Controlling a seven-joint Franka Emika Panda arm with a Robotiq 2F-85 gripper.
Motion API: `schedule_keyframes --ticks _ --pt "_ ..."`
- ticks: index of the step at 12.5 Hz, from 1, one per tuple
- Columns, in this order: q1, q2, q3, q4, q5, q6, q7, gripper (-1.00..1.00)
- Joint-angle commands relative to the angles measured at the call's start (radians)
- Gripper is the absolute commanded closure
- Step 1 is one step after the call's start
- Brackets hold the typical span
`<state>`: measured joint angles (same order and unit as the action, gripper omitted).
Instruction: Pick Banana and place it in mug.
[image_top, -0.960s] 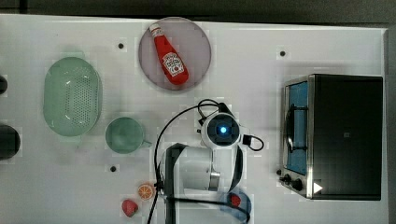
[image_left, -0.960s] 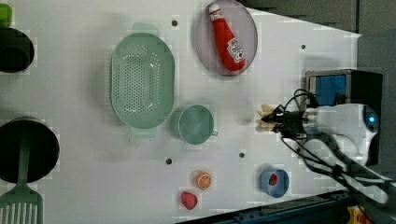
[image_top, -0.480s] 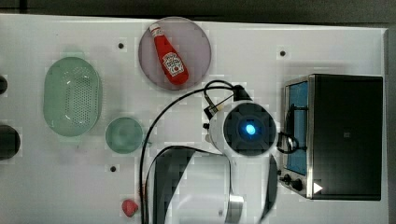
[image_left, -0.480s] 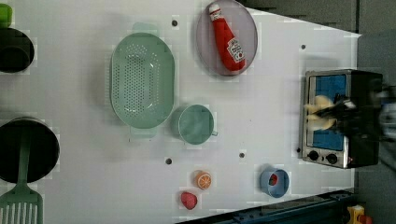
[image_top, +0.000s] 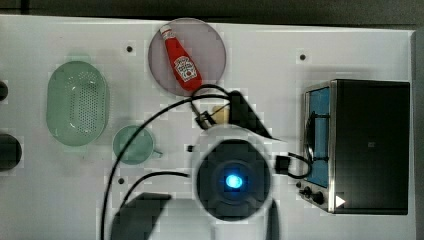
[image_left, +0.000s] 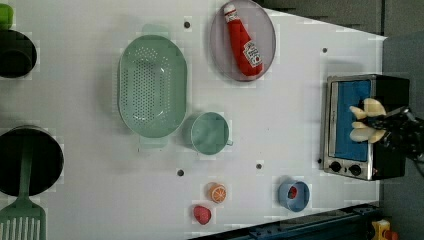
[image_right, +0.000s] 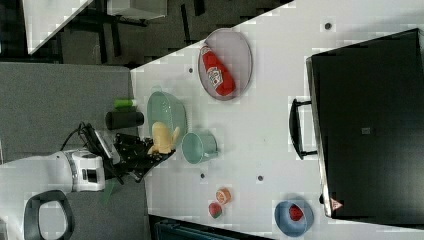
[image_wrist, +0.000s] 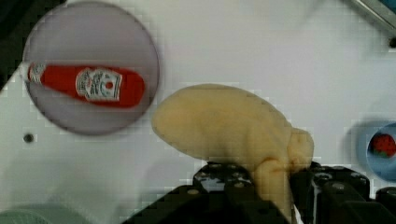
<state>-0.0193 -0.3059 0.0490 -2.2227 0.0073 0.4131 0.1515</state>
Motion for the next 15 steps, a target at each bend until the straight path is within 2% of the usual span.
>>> schedule_keyframes --ticks 1,4,9,11,13,15 --pt "0.036 0.063 0.157 -0.024 0.045 -0.008 0.165 0.46" --pt "0.045 0.100 0.276 -0.025 0.109 0.047 0.282 0.46" --pt "0.048 0.252 0.418 -0.038 0.107 0.208 0.570 0.46" --pt "0.048 0.336 0.438 -0.038 0.084 0.268 0.641 0.46" --pt "0.048 0.409 0.439 -0.039 0.003 0.287 0.683 0.46" --pt "0.048 0.464 0.438 -0.040 -0.026 0.388 0.700 0.46"
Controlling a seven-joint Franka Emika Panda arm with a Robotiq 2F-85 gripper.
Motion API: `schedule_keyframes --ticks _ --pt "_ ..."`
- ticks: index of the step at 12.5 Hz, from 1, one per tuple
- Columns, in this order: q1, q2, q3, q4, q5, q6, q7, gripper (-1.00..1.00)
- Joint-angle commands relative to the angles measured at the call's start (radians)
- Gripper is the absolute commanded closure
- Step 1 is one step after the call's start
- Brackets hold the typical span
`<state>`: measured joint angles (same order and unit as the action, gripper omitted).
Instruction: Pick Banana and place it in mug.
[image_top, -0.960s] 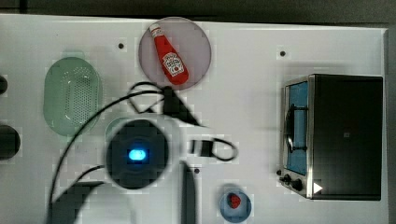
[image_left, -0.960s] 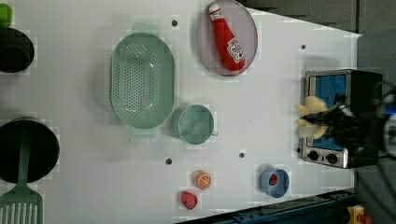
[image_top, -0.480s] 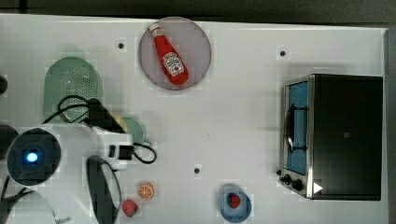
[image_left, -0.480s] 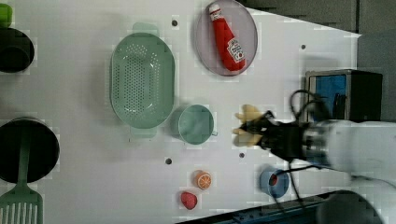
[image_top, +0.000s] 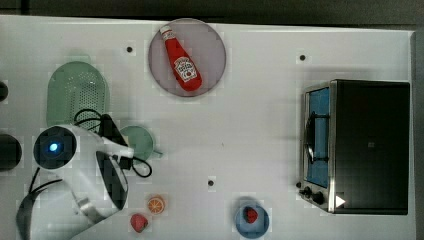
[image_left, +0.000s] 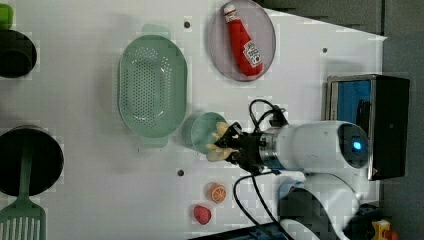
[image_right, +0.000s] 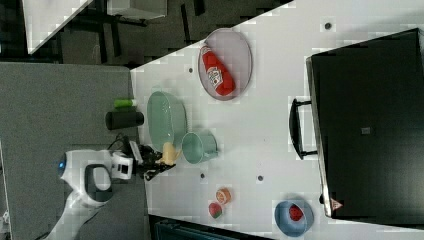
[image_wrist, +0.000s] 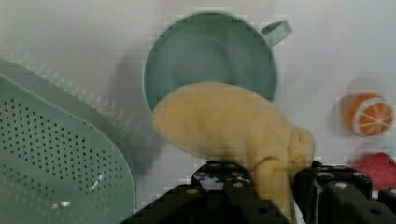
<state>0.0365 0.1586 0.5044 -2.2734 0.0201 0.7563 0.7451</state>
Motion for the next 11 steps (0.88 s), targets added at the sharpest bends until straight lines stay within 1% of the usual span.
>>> schedule_keyframes --ticks 1,2,3,5,9,10,11 --pt "-0.007 0.027 -0.019 0.001 -0.039 0.075 0.123 0.46" --pt "-0.007 0.050 -0.022 -0.008 -0.046 0.100 0.141 0.46" --pt "-0.007 0.065 -0.023 -0.016 -0.060 0.134 0.143 0.40" --pt "-0.007 0.073 -0.025 -0.028 -0.069 0.175 0.149 -0.02" --pt "-0.008 0.047 -0.031 -0.031 -0.069 0.164 0.150 -0.92" --pt "-0.009 0.038 -0.033 -0.031 -0.069 0.166 0.149 -1.00" --pt "-0.009 0.032 -0.032 -0.031 -0.069 0.163 0.149 -1.00"
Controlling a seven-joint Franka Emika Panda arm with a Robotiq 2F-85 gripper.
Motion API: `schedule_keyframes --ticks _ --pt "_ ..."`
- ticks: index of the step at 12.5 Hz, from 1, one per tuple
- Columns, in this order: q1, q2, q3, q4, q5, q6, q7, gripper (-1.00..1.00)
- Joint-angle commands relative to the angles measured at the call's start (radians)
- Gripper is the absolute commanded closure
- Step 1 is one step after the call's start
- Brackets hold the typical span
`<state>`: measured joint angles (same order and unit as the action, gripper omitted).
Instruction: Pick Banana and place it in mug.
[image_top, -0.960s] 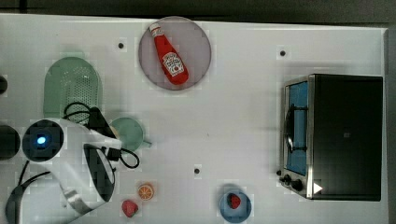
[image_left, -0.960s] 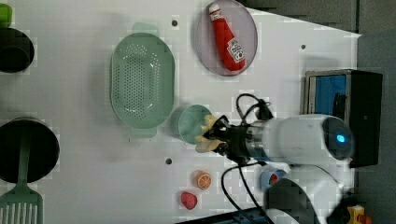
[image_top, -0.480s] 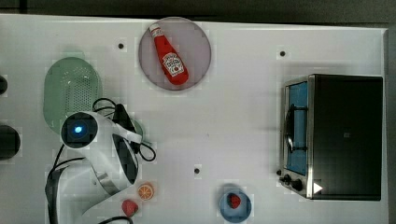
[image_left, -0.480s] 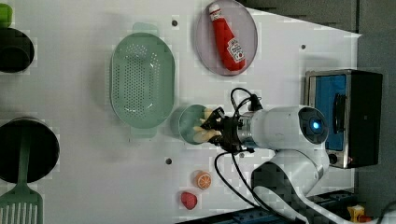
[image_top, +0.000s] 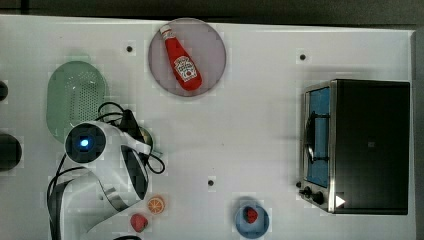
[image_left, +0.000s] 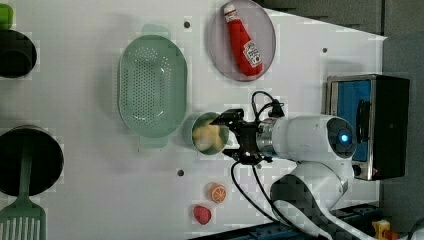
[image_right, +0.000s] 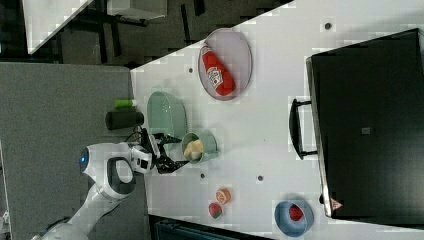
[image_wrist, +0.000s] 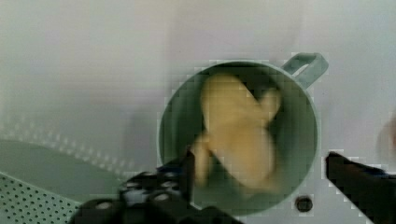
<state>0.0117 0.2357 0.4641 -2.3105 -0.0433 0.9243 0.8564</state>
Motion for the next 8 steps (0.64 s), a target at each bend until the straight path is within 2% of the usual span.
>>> schedule_keyframes --ticks 1,5,8 --pt "0.015 -0.056 0.007 0.016 -0.006 0.028 0.038 -1.00" --pt "-0.001 -0.188 -0.040 0.038 -0.003 -0.075 0.024 -1.00" --pt "-0.018 -0.332 -0.138 0.102 -0.002 -0.332 -0.211 -1.00"
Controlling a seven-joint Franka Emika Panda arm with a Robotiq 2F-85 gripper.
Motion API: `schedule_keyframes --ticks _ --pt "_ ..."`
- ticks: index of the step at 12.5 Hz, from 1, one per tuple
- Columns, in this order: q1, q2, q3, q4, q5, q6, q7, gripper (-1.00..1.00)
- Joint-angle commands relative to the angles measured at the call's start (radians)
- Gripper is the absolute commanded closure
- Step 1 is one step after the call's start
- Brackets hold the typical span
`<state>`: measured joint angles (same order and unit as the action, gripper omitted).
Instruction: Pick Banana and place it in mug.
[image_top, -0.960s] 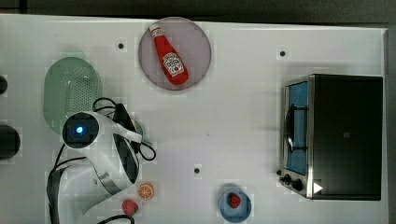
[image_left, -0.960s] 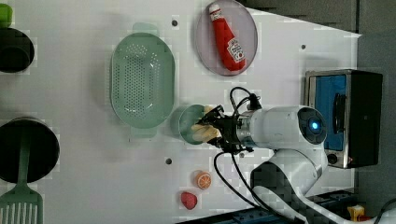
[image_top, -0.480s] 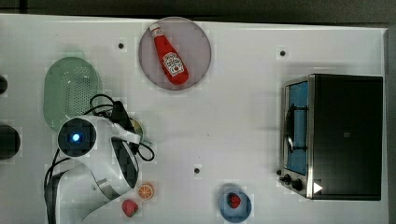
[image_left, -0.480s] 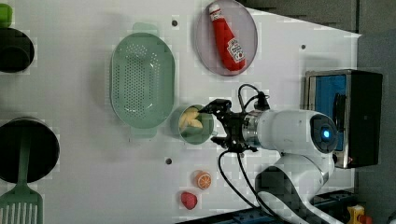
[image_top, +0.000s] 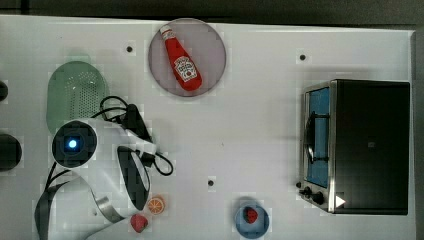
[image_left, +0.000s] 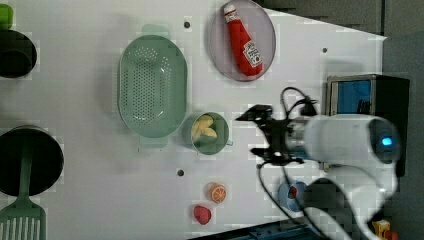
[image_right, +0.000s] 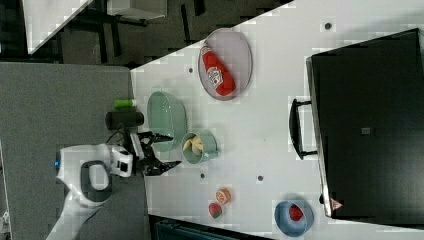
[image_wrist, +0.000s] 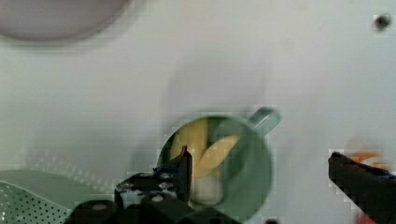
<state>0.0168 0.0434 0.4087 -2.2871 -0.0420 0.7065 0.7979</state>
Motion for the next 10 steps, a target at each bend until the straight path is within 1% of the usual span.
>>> schedule_keyframes --ticks 1,3,6,8,10 --pt "-0.029 -0.175 -0.124 0.107 -0.004 -0.171 -0.225 -1.00" --pt "-0.038 -0.219 -0.216 0.166 -0.004 -0.251 -0.378 -1.00" --pt "-0.041 -0.244 -0.345 0.259 -0.004 -0.352 -0.569 -1.00" --pt "-0.042 -0.244 -0.408 0.322 -0.004 -0.423 -0.656 -1.00" --pt "-0.042 -0.244 -0.442 0.365 -0.004 -0.519 -0.735 -1.00"
